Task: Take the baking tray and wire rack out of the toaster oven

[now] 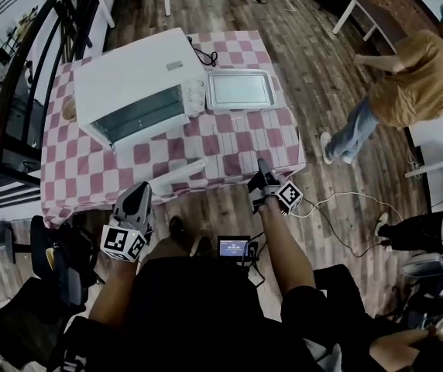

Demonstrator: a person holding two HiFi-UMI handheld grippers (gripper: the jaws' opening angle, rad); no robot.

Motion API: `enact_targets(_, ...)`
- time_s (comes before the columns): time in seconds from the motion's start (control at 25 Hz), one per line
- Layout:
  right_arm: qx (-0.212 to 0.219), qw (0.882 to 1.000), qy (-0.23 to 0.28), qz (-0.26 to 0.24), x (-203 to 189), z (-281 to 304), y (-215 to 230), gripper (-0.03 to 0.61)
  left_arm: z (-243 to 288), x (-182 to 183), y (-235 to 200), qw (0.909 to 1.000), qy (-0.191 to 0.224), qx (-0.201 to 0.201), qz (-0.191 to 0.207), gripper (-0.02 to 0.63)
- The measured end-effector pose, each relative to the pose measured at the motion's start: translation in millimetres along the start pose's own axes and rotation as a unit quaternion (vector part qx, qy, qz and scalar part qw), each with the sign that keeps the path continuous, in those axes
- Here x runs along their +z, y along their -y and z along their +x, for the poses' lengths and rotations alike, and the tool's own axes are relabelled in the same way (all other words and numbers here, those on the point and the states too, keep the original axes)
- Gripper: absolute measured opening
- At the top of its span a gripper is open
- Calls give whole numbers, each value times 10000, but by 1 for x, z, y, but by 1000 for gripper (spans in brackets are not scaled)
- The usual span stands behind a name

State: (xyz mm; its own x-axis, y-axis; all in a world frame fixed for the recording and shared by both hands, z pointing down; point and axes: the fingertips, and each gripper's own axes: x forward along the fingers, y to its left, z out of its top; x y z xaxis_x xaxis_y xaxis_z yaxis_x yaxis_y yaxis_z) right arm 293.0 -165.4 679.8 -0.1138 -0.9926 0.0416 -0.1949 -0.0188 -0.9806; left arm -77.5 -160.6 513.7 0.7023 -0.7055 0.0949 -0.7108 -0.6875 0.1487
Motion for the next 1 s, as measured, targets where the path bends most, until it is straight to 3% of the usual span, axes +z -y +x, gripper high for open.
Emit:
enact_targets(0.52, -296, 9990, -3, 327, 2, 41, 43, 2, 3, -10, -7, 9994, -350, 33, 29, -6)
enact_targets(1.0, -1187, 9924, -229, 216, -5, 53, 63, 3, 9, -15, -10, 9991, -396, 16, -128, -6)
